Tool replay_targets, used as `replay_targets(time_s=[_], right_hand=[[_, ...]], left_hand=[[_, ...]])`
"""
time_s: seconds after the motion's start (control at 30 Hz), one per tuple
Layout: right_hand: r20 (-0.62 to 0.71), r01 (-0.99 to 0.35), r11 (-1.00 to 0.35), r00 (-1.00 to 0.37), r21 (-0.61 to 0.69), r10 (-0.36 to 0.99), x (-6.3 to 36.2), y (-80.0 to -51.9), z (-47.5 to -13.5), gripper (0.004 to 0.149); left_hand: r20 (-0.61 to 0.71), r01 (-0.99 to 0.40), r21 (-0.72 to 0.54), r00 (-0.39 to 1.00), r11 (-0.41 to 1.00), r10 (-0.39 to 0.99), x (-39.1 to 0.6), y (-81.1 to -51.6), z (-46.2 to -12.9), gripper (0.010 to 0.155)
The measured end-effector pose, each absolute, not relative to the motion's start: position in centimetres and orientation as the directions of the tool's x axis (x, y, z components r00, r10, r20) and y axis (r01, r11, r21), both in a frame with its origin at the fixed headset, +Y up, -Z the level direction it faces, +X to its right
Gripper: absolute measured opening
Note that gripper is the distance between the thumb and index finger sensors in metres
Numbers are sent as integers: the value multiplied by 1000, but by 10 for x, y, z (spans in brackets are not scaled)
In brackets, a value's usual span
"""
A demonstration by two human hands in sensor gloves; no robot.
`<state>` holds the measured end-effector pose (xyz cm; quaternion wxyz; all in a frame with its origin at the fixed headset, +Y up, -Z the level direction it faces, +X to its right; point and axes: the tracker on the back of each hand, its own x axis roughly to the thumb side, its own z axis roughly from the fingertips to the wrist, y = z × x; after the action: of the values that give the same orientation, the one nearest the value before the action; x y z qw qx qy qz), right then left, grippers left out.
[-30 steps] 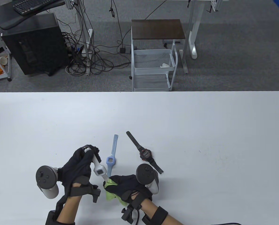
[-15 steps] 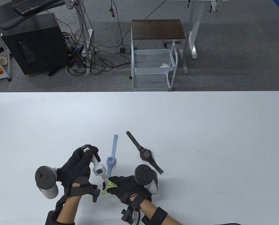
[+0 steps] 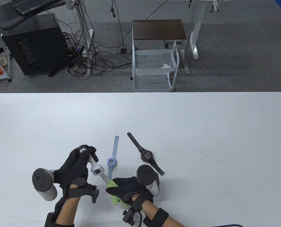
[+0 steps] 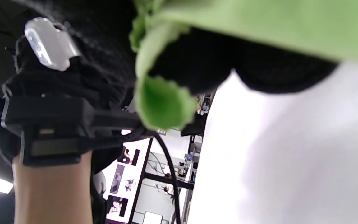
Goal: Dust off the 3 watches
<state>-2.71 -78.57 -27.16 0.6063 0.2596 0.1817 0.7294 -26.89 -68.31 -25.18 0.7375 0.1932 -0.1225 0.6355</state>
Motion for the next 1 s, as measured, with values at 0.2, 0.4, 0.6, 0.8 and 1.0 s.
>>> replay_targets(time_s=[0.2,0.4,0.6,0.8,1.0], right_hand=[[203,-783,-255,-167,567,965,-28,-781,-269,39],[242,-789,-268,-155,553,958,-28,-779,-269,38],[229,-810,-262,-162,525,960,-26,-779,-270,43],[232,-788,-317,-225,527,946,-25,-780,-270,45],[307,-747,-433,-313,504,899,-24,-774,-270,47]], left_hand=[[425,-983,131,175,131,888,-267,-684,-252,47],[429,-984,139,162,113,888,-269,-683,-251,47],[432,-985,143,148,95,890,-270,-683,-251,47],[432,-985,148,144,87,890,-270,-682,-251,47],[434,-982,160,159,98,887,-270,-682,-250,48]])
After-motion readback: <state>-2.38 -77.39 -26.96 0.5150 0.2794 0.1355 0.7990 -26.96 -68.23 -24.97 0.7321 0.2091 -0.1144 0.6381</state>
